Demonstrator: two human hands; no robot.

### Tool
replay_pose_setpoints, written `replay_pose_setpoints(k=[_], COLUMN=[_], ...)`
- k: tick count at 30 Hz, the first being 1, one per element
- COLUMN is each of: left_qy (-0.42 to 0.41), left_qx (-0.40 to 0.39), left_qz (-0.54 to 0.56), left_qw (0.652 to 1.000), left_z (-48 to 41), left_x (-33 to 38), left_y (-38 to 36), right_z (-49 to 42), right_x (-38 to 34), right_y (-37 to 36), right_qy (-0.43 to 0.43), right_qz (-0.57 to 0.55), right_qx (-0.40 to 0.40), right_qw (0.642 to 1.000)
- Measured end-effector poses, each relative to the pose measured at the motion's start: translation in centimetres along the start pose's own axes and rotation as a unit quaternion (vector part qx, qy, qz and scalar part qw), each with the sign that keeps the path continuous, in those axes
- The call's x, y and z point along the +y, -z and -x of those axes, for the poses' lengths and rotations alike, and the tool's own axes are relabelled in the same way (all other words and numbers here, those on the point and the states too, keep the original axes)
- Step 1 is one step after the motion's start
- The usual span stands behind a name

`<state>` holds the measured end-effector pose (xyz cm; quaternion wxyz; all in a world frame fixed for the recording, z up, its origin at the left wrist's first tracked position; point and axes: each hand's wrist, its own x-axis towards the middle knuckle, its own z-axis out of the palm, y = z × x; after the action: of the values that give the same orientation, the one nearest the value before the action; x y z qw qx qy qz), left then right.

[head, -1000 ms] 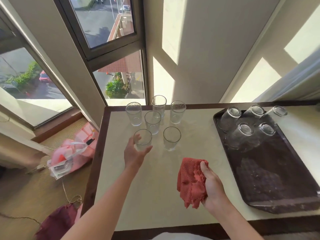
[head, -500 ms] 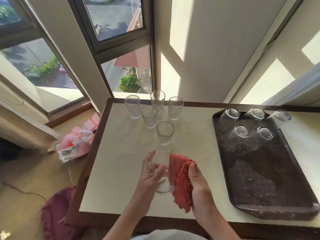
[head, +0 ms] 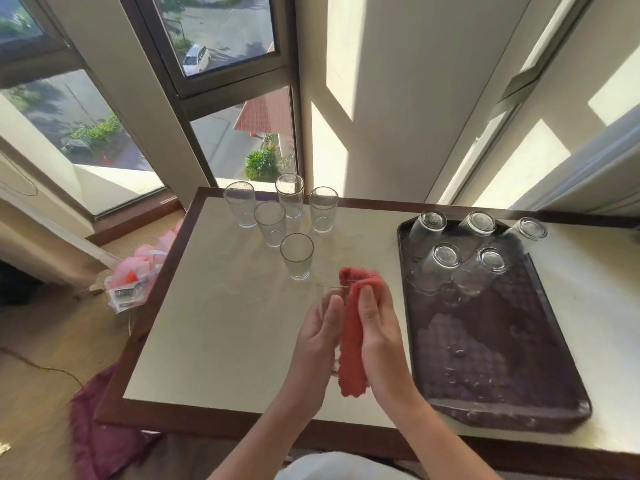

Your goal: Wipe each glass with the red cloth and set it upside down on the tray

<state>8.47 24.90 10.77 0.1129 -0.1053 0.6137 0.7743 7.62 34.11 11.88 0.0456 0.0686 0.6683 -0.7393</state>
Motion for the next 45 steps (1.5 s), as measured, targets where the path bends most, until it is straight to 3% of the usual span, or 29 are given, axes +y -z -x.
replay_pose_setpoints(k=[3,5,8,10,12,15,18,20,23,26,28,31,35,37,39,42,45], left_qy=[-0.009,-0.005,-0.012,-0.033,-0.046,-0.055,-0.058,-0.062,-0.069,-0.078,-0.075,-0.056,-0.048,-0.052,-0.072,-0.077,-0.076], left_qx=[0.025,0.016,0.014,0.021,0.028,0.037,0.065,0.053,0.034,0.014,0.018,0.048,0.047,0.043,0.033,0.028,0.044], left_qz=[0.038,0.045,0.049,0.060,0.055,0.028,0.035,0.028,0.001,0.014,0.006,0.013,0.038,0.030,0.014,0.021,0.042], left_qw=[0.999,0.999,0.999,0.997,0.997,0.997,0.996,0.996,0.997,0.997,0.997,0.997,0.997,0.997,0.997,0.996,0.995], left_z=[0.1,0.5,1.2,1.5,1.5,0.6,0.0,0.1,0.6,0.9,0.8,0.4,0.7,1.2,1.4,1.5,1.2], left_x=[0.4,0.4,0.0,0.2,0.5,0.9,1.3,1.4,1.6,1.6,1.5,1.5,1.6,1.7,1.6,1.7,1.8], left_y=[-0.9,-1.5,-2.5,-3.0,-3.3,-3.0,-2.5,-2.5,-2.4,-2.6,-2.6,-2.1,-1.9,-2.1,-2.2,-2.3,-2.1], right_z=[1.9,2.1,0.6,-0.8,-1.1,0.5,2.7,2.8,1.5,-0.6,-0.6,1.6,2.7,2.4,1.6,-0.1,0.9], right_x=[0.7,1.3,0.6,0.1,-0.6,-1.0,0.0,0.4,-1.3,-2.0,-2.4,-2.1,-0.6,-1.5,-2.4,-3.0,-3.2], right_y=[-0.2,0.4,1.7,2.7,2.9,2.1,1.1,0.9,0.9,1.9,1.8,0.5,-0.1,0.1,0.5,1.4,0.8], right_qy=[0.107,0.159,0.057,-0.044,-0.088,-0.016,0.135,0.183,0.090,-0.053,-0.053,0.069,0.211,0.189,0.100,-0.025,0.002], right_qz=[0.176,0.225,0.048,-0.075,-0.146,-0.108,0.061,0.140,0.015,-0.132,-0.147,-0.022,0.207,0.172,0.060,-0.056,-0.031], right_qx=[0.029,0.040,0.017,0.003,0.010,0.030,0.024,0.037,0.027,0.042,0.057,0.054,0.086,0.073,0.049,0.037,0.044], right_qw=[0.978,0.960,0.997,0.996,0.985,0.994,0.989,0.972,0.995,0.989,0.986,0.996,0.952,0.964,0.992,0.997,0.999])
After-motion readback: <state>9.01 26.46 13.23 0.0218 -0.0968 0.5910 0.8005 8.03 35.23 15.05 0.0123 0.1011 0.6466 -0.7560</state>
